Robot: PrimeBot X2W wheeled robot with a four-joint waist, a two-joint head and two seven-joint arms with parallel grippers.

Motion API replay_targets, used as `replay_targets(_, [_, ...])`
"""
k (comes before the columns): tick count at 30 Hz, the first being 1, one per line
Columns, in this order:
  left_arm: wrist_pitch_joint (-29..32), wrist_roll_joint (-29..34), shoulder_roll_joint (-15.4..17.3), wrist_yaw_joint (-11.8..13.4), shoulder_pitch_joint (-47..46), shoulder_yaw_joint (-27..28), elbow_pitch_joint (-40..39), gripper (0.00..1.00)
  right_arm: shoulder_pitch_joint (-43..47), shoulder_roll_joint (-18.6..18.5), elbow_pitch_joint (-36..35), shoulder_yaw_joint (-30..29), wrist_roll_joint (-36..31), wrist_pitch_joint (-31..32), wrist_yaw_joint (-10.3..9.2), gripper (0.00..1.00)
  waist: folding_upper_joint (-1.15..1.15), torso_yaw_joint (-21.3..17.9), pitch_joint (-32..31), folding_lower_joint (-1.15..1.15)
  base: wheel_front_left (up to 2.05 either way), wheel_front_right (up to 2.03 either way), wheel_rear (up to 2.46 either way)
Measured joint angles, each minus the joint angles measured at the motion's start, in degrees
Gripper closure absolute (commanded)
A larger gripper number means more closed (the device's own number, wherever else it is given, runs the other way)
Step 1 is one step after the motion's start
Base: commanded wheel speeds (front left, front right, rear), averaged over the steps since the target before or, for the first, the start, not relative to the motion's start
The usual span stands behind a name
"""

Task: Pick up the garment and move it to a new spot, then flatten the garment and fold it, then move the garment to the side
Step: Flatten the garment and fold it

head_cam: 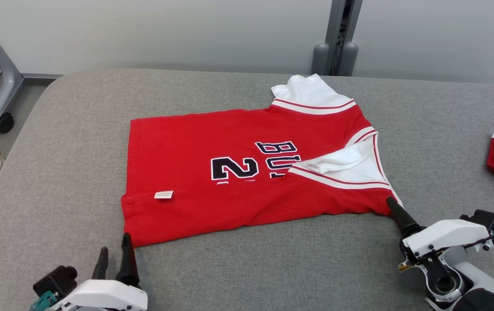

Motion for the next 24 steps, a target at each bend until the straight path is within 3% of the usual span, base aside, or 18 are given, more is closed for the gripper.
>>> replay_targets(2, [0.00,-6.95,-0.05,-1.35,-0.51,-2.19,2.94,0.00,-0.08,0.54,0.89,0.14,0.99,0.54,0.00,0.00,0.00,0.00,0.20,0.00,0.00,0.00,0.00])
replay_targets(6, [0.00,-14.67,-0.15,-3.28,-2.20,-7.86,7.26,0.00,-0.31,1.21,2.60,0.48,2.40,0.97,0.00,0.00,0.00,0.20,0.50,0.00,0.00,0.00,0.00])
replay_targets(10, [-0.01,-18.74,-0.09,-4.42,-3.35,-11.39,9.56,0.00,-0.36,1.04,2.93,0.62,3.76,0.93,0.01,0.00,0.00,0.41,0.72,0.00,0.00,0.00,0.00])
replay_targets(18, [-0.08,-30.63,-0.03,-5.97,-6.05,-13.17,10.67,0.00,-0.96,0.64,2.07,2.10,6.47,1.89,0.04,0.00,0.00,0.28,1.99,0.00,0.00,0.00,0.00])
replay_targets(24, [-0.09,-33.45,0.00,-6.28,-8.29,-14.24,11.84,0.00,-1.69,0.36,1.68,2.13,9.37,2.53,0.11,0.00,0.00,0.37,3.27,0.00,0.00,0.00,0.00])
